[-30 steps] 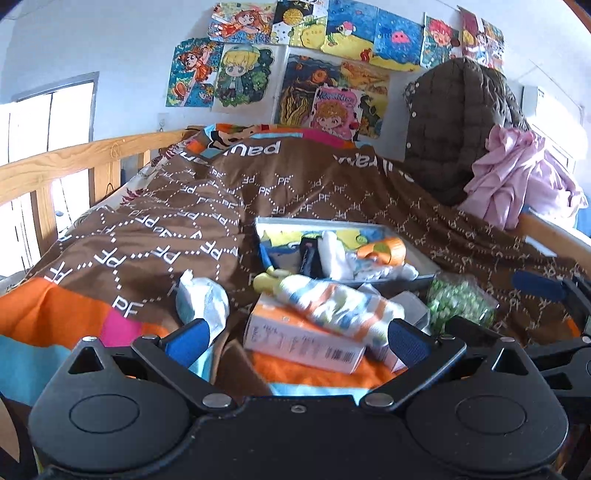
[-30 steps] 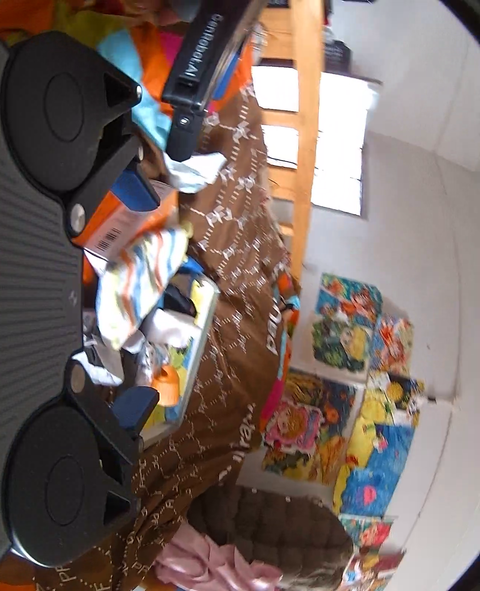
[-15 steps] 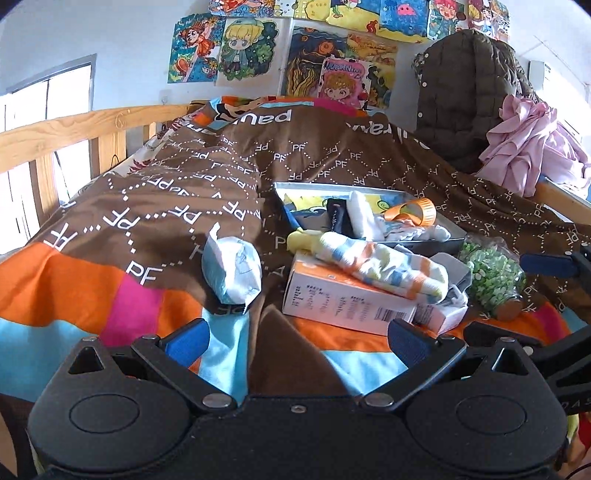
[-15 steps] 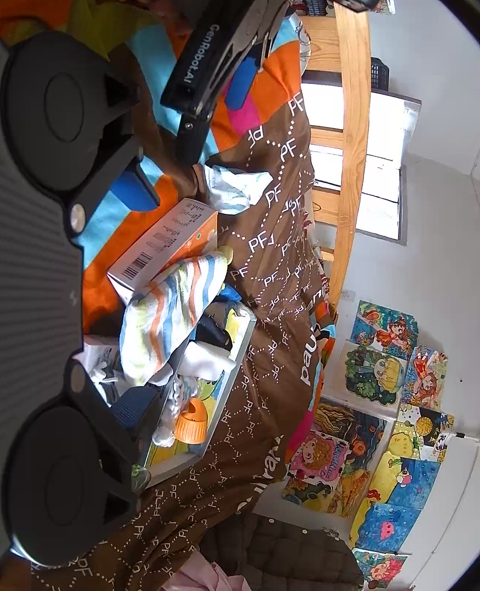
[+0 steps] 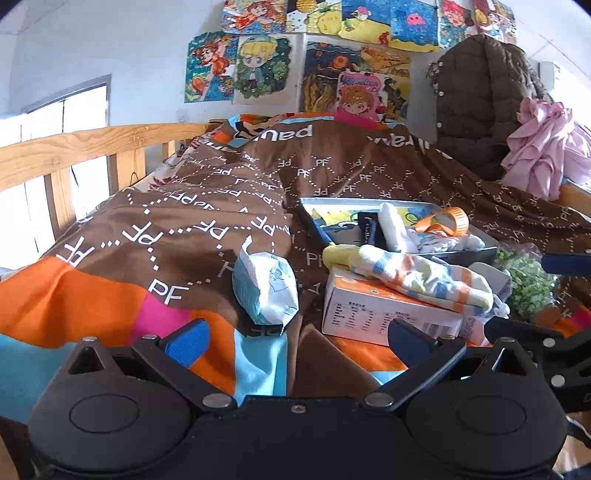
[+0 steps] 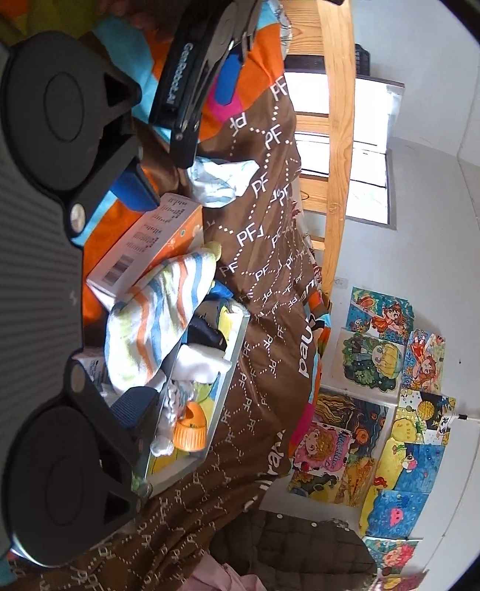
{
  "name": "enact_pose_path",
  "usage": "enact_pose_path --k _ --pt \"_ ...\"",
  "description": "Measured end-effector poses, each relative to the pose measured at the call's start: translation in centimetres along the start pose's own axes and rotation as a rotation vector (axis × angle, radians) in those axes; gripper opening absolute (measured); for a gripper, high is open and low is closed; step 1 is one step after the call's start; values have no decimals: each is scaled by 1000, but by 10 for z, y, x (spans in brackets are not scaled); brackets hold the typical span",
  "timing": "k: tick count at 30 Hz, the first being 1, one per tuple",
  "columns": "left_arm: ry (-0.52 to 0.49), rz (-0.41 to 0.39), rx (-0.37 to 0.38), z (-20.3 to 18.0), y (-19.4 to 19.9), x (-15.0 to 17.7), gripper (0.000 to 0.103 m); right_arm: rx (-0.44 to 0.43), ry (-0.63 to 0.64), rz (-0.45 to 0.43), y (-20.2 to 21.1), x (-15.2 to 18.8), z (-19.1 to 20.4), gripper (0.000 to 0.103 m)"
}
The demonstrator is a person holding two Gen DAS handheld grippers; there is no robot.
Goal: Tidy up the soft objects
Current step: 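Move both grippers back to the pile toward the tissue pack and striped towel, then grasp the blue-print tissue pack with the left gripper while the right grasps the striped towel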
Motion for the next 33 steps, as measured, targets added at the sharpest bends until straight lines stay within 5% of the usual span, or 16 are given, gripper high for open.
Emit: enact_pose_path --k 8,12,21,33 --pt "67 -11 -54 14 -22 -9 102 5 -49 -82 -16 -11 -11 103" --pt "117 -7 -86 23 -42 -18 102 -7 -131 -53 -41 -11 -29 103" --pt "242 10 -20 36 -87 -29 102 -57 -226 -22 -81 -10 -53 103" --pt "240 -35 32 28 -104 -11 99 -119 -277 44 -117 2 -49 103"
Point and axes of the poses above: each gripper's, at about its wrist camera, not at the fingertips, and y roughly against the way its jaws point, z to its left, x to its underside, the point moved 6 cm from there along -y, roughly the way its jaws point, and after that the axes turned 4 degrees about -x, right-handed, at the moved point
